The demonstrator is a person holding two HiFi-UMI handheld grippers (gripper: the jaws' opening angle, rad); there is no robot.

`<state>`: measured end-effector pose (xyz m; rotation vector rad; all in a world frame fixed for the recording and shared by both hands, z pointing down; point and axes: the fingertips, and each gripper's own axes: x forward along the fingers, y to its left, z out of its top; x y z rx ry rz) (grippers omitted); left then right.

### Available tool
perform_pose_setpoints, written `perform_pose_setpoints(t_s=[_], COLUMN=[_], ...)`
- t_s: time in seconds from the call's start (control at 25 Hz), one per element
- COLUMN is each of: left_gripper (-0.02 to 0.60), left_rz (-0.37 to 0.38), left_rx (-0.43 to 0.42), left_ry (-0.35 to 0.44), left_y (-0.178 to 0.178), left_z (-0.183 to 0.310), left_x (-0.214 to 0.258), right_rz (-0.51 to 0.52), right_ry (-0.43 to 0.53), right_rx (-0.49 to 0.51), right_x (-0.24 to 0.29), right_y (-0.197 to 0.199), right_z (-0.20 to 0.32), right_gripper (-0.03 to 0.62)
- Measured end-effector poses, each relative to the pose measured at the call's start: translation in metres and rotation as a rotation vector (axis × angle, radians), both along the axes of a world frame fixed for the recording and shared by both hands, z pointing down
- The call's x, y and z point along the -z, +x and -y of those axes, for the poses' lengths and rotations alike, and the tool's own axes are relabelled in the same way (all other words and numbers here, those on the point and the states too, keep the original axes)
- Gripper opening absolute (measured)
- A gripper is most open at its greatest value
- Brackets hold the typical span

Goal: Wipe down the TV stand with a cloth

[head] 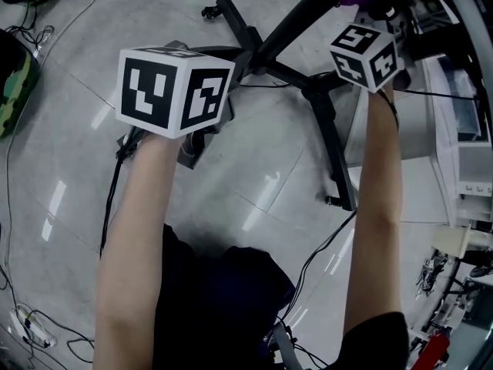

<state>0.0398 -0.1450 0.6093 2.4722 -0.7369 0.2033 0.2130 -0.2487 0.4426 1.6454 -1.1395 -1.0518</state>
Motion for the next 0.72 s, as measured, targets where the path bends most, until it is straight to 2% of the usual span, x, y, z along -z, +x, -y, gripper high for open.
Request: perform_pose_setpoints(t_s=[0.36, 0.56, 0.72], left_gripper=[0.006, 0.006, 0.006], left_rz=[0.012, 0.028, 0.041], left_rx=[-0.019, -0.026, -0.027], left_ry=[-0.005, 0.001, 0.003], left_y=[0.005, 0.006, 0.005], left_z=[-0.002, -0.002, -0.001], left_x=[-0.007, -0.009, -0.01], right_rz=[0.003, 0.095, 0.118], right_ry=[-0.112, -0.17, -0.205], right_rx=[-0.017, -0.013, -0.027], right_x=[-0.074, -0.115, -0.144], right_y=[-0.001, 0.001, 0.003], right_z=[0.0, 0.002, 0.003], right_gripper=[0.075, 0.075, 0.075])
